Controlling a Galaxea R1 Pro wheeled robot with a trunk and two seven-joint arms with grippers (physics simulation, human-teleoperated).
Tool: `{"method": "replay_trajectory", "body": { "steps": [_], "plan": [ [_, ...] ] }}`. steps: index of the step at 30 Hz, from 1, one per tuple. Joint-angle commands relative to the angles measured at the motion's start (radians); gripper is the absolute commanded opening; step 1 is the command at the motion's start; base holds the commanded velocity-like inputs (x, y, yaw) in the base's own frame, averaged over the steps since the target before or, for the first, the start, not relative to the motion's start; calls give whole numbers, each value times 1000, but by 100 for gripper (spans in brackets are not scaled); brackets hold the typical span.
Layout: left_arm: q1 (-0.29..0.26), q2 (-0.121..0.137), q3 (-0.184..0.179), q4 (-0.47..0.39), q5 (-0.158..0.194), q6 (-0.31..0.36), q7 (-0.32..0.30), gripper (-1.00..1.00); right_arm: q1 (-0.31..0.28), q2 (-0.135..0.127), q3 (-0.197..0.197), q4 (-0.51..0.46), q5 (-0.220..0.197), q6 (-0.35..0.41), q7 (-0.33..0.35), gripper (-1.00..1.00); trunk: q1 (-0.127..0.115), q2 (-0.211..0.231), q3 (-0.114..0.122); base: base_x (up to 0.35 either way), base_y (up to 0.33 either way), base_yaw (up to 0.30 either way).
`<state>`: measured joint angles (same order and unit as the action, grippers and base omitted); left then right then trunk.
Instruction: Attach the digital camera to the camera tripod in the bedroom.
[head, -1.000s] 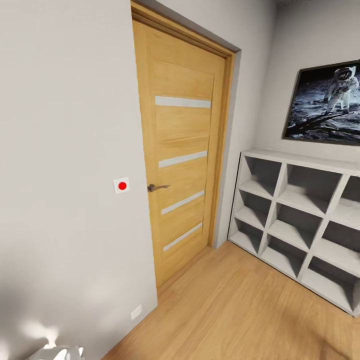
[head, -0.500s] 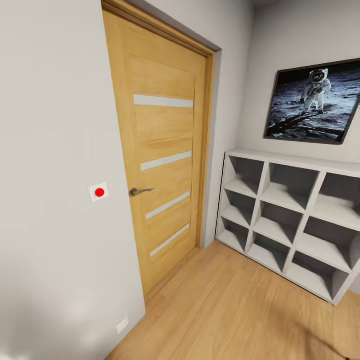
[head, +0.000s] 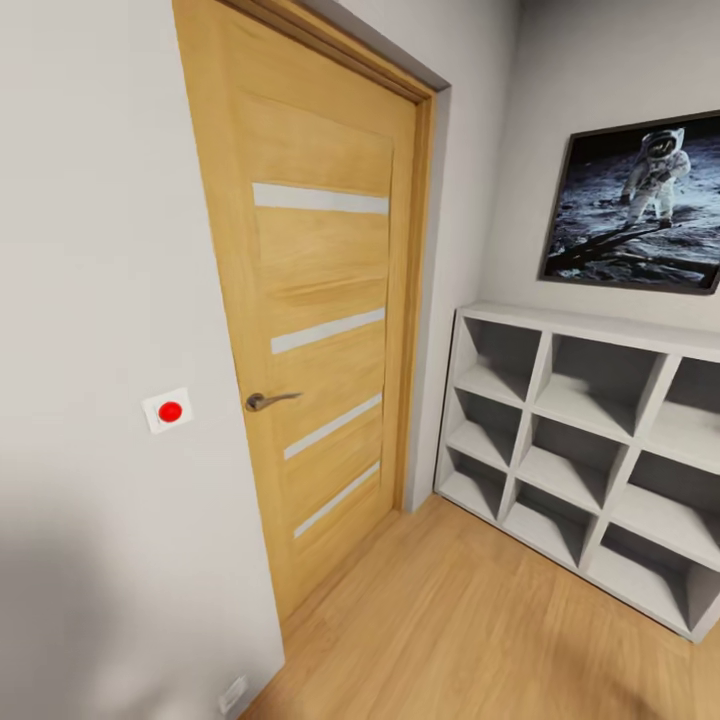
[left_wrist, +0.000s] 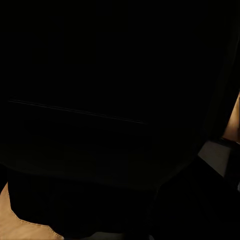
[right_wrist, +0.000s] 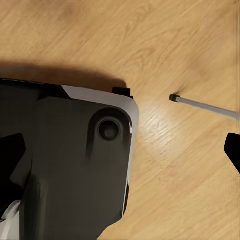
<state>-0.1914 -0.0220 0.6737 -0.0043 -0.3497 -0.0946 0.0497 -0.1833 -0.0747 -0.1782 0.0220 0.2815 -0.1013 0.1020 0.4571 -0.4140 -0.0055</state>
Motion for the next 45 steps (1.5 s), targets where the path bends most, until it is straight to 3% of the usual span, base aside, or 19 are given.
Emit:
{"method": "replay_trajectory", "body": {
  "steps": [1, 28, 45],
  "plan": [
    [0, 0, 7, 0, -12, -2, 4, -100, -1, -1, -9, 2, 8, -5, 2, 100, 1, -1, -1, 321, 0, 0],
    [0, -3, 6, 0, -15, -1, 4, -100, -1, 1, -10, 4, 6, -3, -1, 100, 1, -1, -1, 321, 0, -3],
    [0, -24, 4, 1, -17, -6, 2, -100, -1, 2, -11, 4, 5, -5, -1, 100, 1, -1, -1, 321, 0, -211]
  ]
}}
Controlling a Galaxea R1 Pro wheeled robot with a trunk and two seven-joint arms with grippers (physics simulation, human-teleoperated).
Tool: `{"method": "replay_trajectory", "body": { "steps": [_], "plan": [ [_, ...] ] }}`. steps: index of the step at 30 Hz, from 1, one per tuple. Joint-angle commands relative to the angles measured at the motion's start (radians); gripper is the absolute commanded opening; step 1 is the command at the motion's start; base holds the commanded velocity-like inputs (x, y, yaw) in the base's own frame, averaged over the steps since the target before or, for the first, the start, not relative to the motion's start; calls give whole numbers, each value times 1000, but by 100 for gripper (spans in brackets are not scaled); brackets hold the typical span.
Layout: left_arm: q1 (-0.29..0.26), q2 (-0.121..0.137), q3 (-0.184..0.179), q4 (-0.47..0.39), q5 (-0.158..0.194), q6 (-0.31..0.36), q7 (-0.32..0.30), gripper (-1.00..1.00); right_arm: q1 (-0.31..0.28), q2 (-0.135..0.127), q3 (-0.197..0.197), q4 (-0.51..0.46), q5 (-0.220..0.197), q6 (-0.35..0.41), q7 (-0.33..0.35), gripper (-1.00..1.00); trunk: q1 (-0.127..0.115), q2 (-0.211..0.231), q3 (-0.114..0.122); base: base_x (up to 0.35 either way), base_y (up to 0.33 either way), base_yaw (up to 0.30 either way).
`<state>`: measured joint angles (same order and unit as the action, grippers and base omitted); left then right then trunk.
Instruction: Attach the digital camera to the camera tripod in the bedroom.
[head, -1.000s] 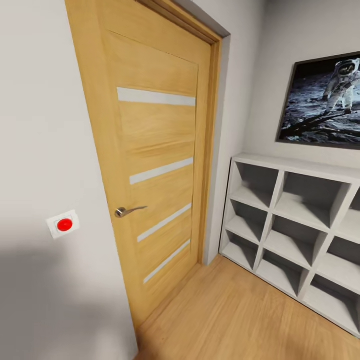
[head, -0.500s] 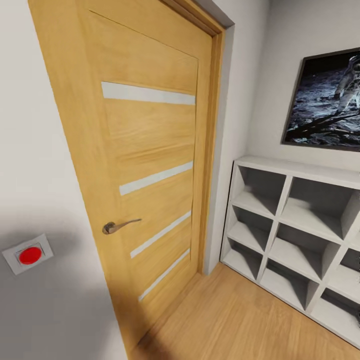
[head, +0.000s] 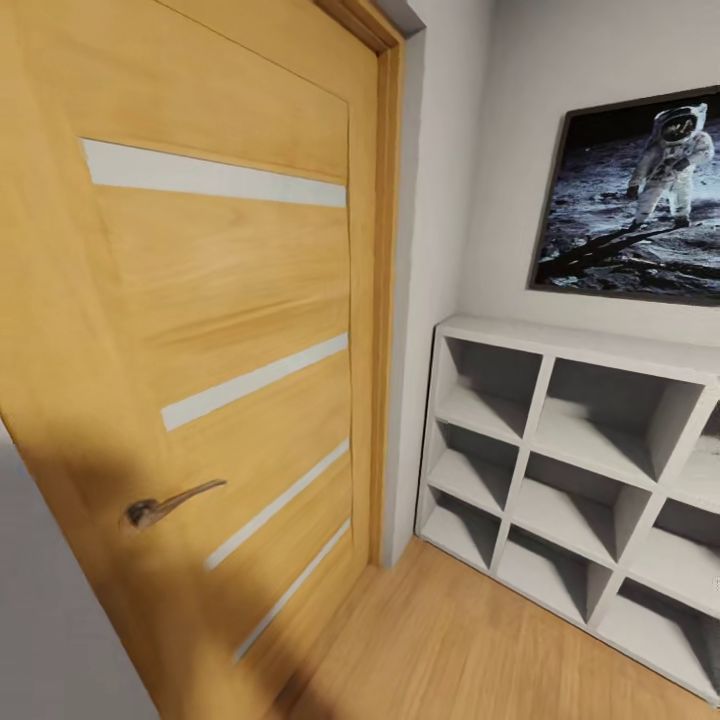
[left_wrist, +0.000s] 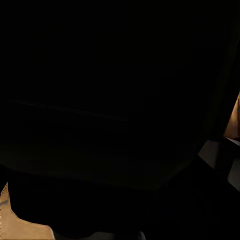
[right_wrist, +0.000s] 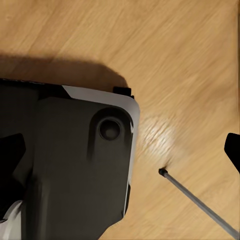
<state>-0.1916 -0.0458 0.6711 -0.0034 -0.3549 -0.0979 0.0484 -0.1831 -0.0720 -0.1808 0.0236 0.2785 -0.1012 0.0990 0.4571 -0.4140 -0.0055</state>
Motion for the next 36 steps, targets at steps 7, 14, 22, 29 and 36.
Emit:
{"method": "replay_trajectory", "body": {
  "steps": [7, 14, 22, 29, 36],
  "plan": [
    [0, -2, 7, 0, -12, -6, 4, -100, -1, 0, -8, 3, 8, -7, 2, 100, 1, -1, -1, 181, 0, -243],
    [0, -2, 7, 0, -12, -8, 4, -100, -1, -1, -8, 5, 8, -3, 3, 100, 1, -1, -1, 16, 0, -243],
    [0, -2, 7, 0, -12, -8, 5, -100, -1, -3, -8, 7, 8, -2, 3, 100, 1, -1, -1, 1, 0, -243],
    [0, -2, 7, 0, -12, -8, 5, -100, -1, -3, -9, 7, 8, -4, 2, 100, 1, -1, -1, 0, 0, -243],
    [0, -2, 8, 0, -11, -8, 5, -100, -1, -3, -9, 7, 8, -7, 2, 100, 1, -1, -1, 0, 0, -243]
  ]
}}
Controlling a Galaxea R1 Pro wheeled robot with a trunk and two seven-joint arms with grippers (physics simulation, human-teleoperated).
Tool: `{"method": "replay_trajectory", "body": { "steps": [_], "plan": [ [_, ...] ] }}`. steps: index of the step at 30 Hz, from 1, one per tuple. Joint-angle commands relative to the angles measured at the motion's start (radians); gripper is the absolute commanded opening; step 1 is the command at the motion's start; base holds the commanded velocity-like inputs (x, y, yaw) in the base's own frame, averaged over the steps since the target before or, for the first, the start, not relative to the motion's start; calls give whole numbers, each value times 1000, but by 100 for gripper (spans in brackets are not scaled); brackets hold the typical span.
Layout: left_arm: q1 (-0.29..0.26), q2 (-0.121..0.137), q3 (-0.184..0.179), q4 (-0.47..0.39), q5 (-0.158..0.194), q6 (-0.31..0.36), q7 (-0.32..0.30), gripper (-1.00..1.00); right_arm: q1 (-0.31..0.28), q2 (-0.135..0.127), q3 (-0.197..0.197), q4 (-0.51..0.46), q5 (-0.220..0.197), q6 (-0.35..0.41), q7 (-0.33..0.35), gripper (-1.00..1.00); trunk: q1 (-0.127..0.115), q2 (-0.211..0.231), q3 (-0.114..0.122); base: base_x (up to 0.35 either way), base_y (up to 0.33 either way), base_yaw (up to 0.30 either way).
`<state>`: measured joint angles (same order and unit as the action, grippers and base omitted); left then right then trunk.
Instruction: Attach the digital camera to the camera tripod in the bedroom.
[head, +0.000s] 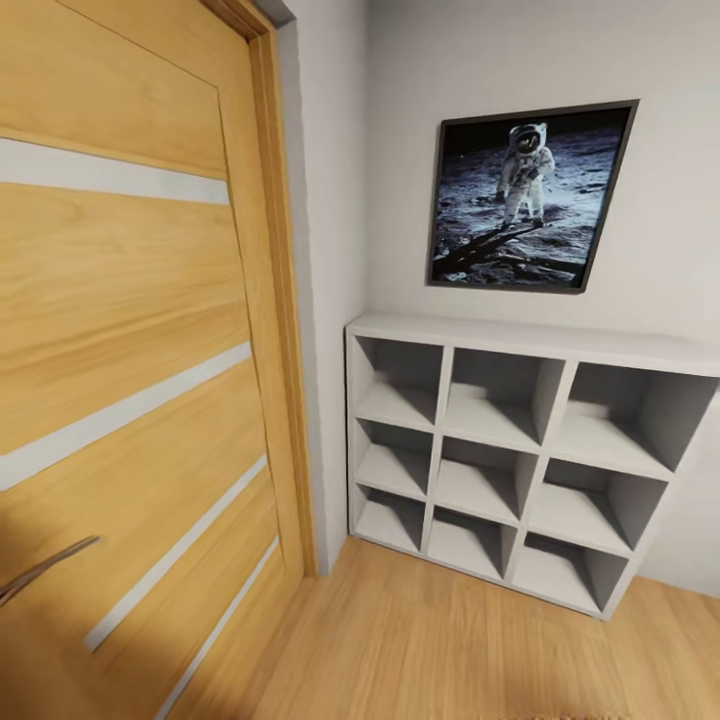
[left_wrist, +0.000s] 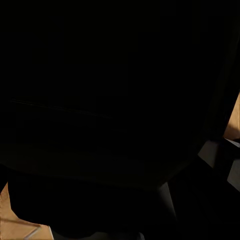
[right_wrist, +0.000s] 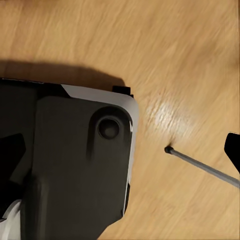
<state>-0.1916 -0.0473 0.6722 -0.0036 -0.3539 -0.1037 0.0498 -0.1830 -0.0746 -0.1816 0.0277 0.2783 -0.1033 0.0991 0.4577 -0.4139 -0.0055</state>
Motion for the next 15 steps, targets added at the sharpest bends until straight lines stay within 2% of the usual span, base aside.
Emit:
{"method": "replay_trajectory", "body": {
  "steps": [1, 15],
  "plan": [
    [0, 0, 7, 0, -12, -3, 4, -100, -1, -1, -9, 3, 8, -5, 2, 100, 0, -1, -1, 0, 0, -243],
    [0, 2, 9, 1, 1, -4, 5, -100, -1, -1, -8, 2, 8, -4, 2, 100, 0, -1, -1, 0, 0, -250]
  ]
}}
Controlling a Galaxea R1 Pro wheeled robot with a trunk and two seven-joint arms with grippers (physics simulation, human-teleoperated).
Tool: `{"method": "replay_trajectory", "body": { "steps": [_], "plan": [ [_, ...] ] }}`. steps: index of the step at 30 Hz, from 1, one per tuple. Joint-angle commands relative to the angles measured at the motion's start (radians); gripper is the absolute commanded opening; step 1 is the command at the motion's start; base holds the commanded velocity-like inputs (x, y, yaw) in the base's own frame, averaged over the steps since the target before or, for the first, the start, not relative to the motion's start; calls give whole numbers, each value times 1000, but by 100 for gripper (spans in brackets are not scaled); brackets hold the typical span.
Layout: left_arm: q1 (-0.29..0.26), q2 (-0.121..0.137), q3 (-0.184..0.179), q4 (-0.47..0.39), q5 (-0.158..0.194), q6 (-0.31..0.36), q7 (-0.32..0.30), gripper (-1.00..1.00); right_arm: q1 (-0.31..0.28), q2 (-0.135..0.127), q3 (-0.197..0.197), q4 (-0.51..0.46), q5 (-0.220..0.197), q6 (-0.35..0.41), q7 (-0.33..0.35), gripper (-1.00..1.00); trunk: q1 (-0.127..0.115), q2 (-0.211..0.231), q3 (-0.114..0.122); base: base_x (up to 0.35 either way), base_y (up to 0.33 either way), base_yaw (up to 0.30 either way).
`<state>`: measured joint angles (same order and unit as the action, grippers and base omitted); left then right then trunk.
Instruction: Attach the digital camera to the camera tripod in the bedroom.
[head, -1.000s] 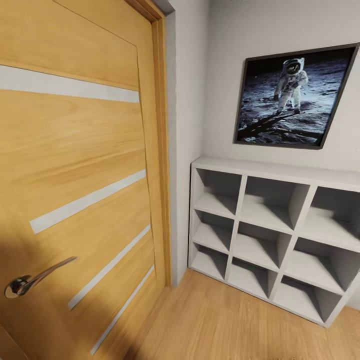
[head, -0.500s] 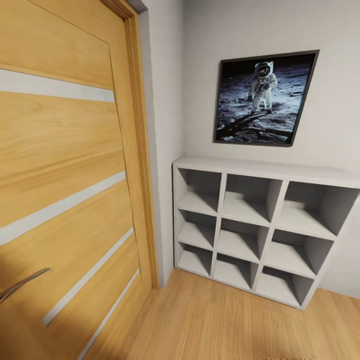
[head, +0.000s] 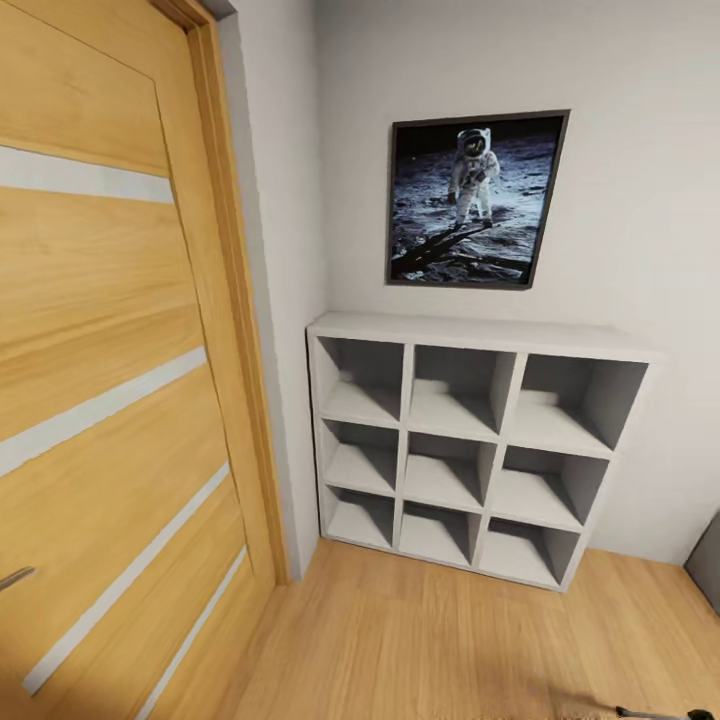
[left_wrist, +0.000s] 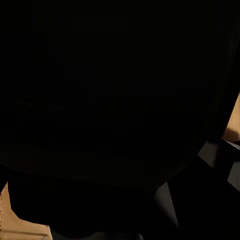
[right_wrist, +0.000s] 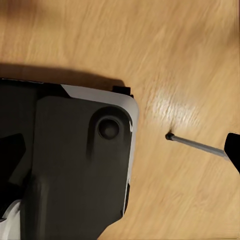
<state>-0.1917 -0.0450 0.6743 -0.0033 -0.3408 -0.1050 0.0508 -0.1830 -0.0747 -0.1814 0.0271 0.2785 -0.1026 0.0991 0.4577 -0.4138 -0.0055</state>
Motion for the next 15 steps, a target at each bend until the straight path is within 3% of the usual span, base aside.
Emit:
{"method": "replay_trajectory", "body": {
  "steps": [1, 11, 15],
  "plan": [
    [0, 0, 7, 0, -11, -3, 4, -100, -1, -1, -9, 3, 8, -5, 2, 100, 0, -1, -1, 0, 0, -274],
    [0, -1, 11, 0, -11, -2, 4, -100, -1, -1, -9, 3, 8, -6, 2, 100, 0, -1, -1, 4, 0, -282],
    [0, -1, 11, 0, -16, -1, 3, -100, -1, -1, -8, 3, 8, -5, 2, 100, 0, -1, -1, 133, 0, -286]
  ]
}}
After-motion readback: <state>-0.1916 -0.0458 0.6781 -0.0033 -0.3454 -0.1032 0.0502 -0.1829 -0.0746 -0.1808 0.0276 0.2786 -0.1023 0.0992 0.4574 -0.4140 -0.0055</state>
